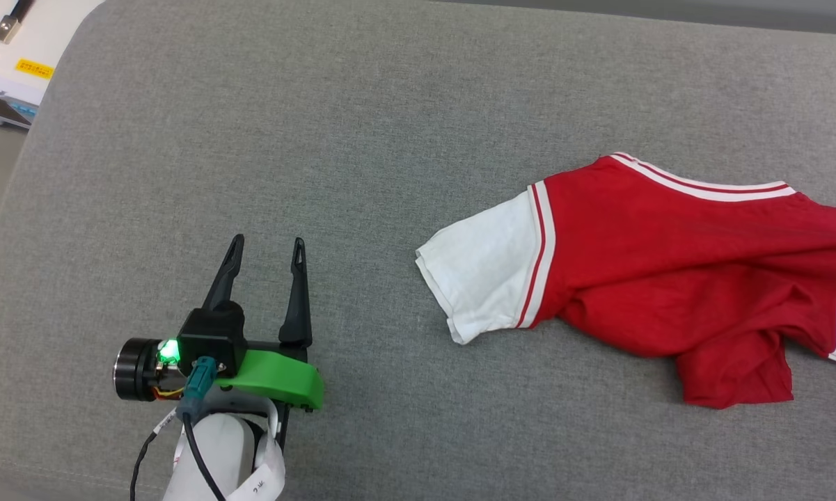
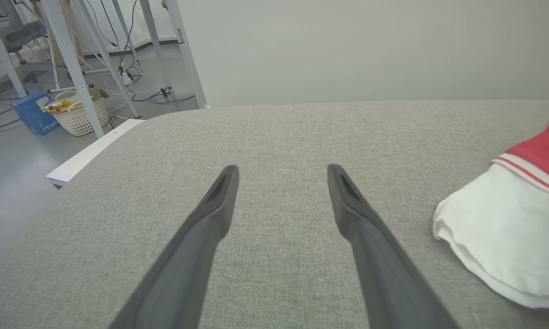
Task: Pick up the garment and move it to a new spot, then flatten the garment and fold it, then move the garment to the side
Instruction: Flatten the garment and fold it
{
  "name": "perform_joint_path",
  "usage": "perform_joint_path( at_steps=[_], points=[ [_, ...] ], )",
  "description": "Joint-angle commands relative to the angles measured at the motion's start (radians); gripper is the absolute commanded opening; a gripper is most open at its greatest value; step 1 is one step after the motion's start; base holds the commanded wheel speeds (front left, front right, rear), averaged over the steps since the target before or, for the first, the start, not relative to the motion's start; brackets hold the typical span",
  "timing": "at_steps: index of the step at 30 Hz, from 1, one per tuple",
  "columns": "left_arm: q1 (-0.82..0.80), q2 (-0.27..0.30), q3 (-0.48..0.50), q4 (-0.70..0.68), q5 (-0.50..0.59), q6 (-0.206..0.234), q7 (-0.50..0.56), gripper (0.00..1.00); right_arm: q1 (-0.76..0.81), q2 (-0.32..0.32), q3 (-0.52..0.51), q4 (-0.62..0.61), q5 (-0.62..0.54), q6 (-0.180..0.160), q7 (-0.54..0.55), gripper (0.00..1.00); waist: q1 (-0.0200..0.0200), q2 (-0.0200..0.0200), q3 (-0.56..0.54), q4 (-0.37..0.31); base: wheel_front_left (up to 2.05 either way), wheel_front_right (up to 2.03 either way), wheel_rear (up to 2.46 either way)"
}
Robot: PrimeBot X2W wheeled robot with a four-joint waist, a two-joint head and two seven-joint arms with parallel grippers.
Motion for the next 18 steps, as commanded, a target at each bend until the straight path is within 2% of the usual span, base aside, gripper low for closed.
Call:
perform_joint_path(
  at_steps=[1,2,3,6,12,15,18],
  points=[
    [-0.013,-0.002,0.001,0.004,0.003,-0.006,-0.006,1.00,0.011,0.028,-0.013,0.016,-0.010,-0.001,-0.016,0.06,0.0000,-0.0001,0.005,0.001,0.00,0.00,0.00],
    [-0.017,-0.001,0.001,0.006,0.004,-0.007,-0.006,1.00,0.010,0.043,-0.021,0.025,-0.018,-0.001,-0.031,0.24,0.0000,-0.0001,0.006,0.000,0.00,0.00,0.00],
    [-0.021,0.000,0.001,0.009,0.005,-0.009,-0.006,1.00,0.004,0.061,-0.034,0.033,-0.031,-0.001,-0.058,1.00,0.0000,-0.0001,0.004,-0.001,0.00,0.00,0.00],
    [-0.028,0.012,0.006,0.017,0.009,-0.015,-0.006,1.00,-0.012,0.092,-0.055,0.035,-0.079,-0.001,-0.138,1.00,0.0000,-0.0001,-0.011,-0.010,0.00,0.00,0.00],
    [-0.050,0.060,0.023,0.025,0.015,-0.037,-0.006,1.00,-0.034,0.119,-0.075,-0.061,-0.193,-0.001,-0.296,1.00,0.0000,-0.0001,-0.057,-0.053,0.00,0.00,0.00],
    [-0.075,0.082,0.020,0.022,0.015,-0.061,-0.006,1.00,-0.038,0.145,-0.134,-0.109,-0.278,-0.001,-0.402,1.00,0.0000,-0.0001,-0.073,-0.076,0.00,0.00,0.00],
    [-0.111,0.106,0.007,0.028,0.009,-0.091,-0.006,1.00,-0.021,0.201,-0.210,-0.162,-0.348,-0.001,-0.494,1.00,0.0000,-0.0001,-0.090,-0.092,0.00,0.00,0.00]
  ],
)
